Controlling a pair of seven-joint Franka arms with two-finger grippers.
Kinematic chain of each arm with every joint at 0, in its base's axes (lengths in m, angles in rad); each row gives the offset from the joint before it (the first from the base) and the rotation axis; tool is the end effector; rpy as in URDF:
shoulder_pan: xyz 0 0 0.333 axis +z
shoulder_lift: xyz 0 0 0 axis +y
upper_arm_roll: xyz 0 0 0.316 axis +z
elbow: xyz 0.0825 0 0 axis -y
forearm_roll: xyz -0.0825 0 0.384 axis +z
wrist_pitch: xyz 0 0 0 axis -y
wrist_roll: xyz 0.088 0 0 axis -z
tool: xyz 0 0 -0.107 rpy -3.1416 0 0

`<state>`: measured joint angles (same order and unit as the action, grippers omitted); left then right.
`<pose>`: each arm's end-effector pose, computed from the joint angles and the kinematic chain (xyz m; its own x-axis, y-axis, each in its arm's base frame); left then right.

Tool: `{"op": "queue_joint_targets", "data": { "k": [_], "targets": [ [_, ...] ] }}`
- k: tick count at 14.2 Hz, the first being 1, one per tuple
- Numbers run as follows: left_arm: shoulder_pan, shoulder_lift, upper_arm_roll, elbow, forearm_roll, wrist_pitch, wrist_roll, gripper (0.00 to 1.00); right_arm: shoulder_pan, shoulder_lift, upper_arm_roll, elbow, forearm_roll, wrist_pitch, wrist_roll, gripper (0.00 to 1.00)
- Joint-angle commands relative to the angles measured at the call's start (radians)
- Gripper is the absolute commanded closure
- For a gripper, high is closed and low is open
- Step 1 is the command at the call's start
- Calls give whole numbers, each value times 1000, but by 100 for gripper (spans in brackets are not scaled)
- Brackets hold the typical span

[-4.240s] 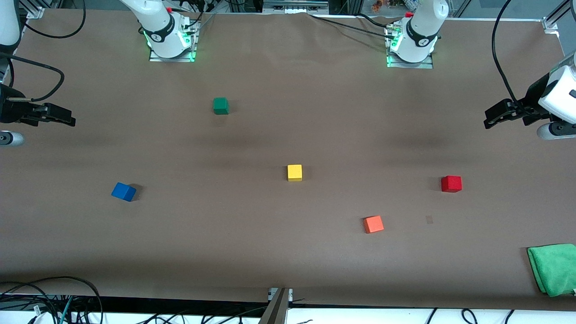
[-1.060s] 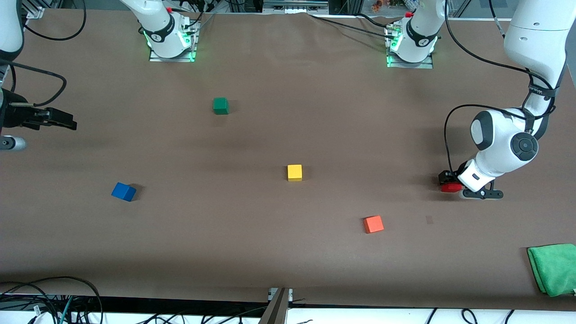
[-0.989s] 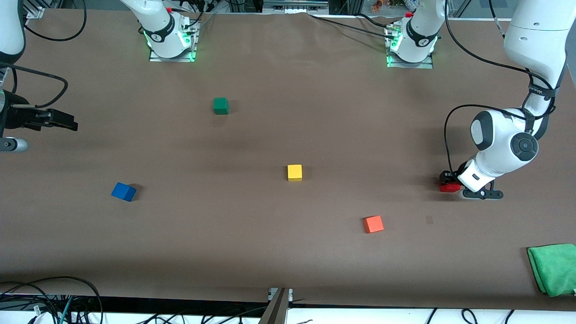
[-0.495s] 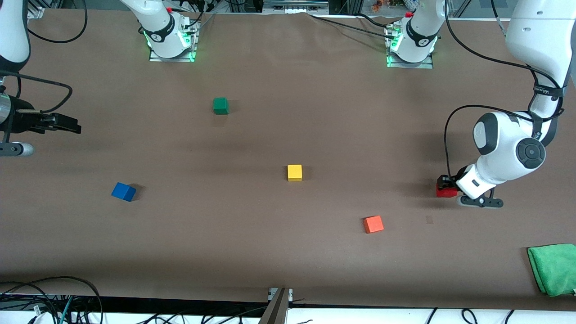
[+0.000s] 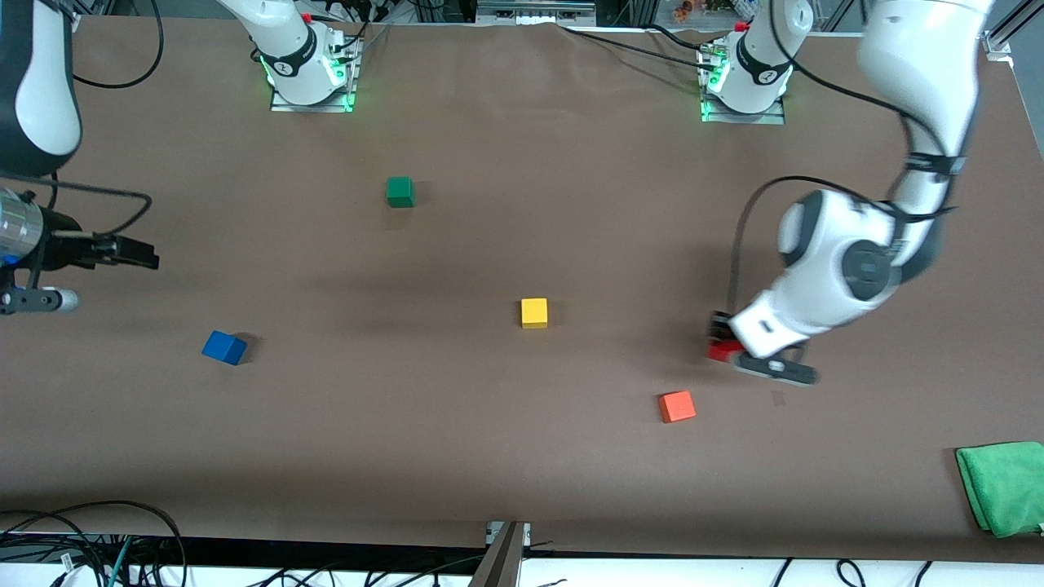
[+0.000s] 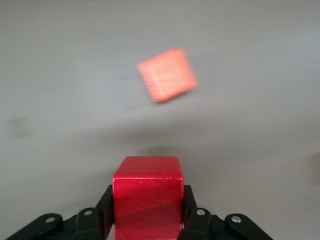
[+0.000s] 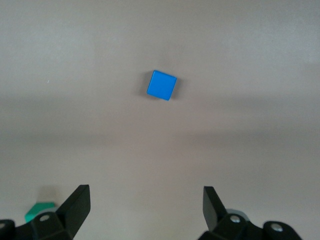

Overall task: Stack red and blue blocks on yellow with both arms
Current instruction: 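Carry the red cube over the yellow cube while the right gripper reaches the blue cube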

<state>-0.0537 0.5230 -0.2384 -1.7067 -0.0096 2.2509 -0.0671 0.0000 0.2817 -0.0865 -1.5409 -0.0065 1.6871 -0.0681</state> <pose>0.6502 -0.1782 0.2991 0.9827 -0.1836 0.0241 -0.1851 -0.9744 0.1275 0.6302 -0.0496 0.4805 0.9906 -0.0167 -0.1358 -0.0140 -0.9997 0.0211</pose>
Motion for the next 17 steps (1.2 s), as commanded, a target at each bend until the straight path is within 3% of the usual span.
{"op": "queue_joint_targets", "data": {
  "k": [1, 4, 7, 11, 17],
  "targets": [
    [-104, 101, 11, 131, -50, -22, -89, 100, -2, 62, 5, 22, 6, 37, 80, 0],
    [-225, 127, 11, 165, -76, -21, -309, 100, -2, 115, 5, 21, 5, 97, 128, 0],
    [-337, 195, 14, 281, -79, -21, -431, 100, -3, 180, 4, 18, 5, 169, 166, 0],
    [-402, 232, 17, 322, -78, -21, -511, 100, -6, 270, 4, 13, 6, 287, 168, 0],
    [-428, 238, 24, 322, -64, -21, -517, 100, -11, 338, 2, 13, 5, 345, 169, 0]
  ]
}}
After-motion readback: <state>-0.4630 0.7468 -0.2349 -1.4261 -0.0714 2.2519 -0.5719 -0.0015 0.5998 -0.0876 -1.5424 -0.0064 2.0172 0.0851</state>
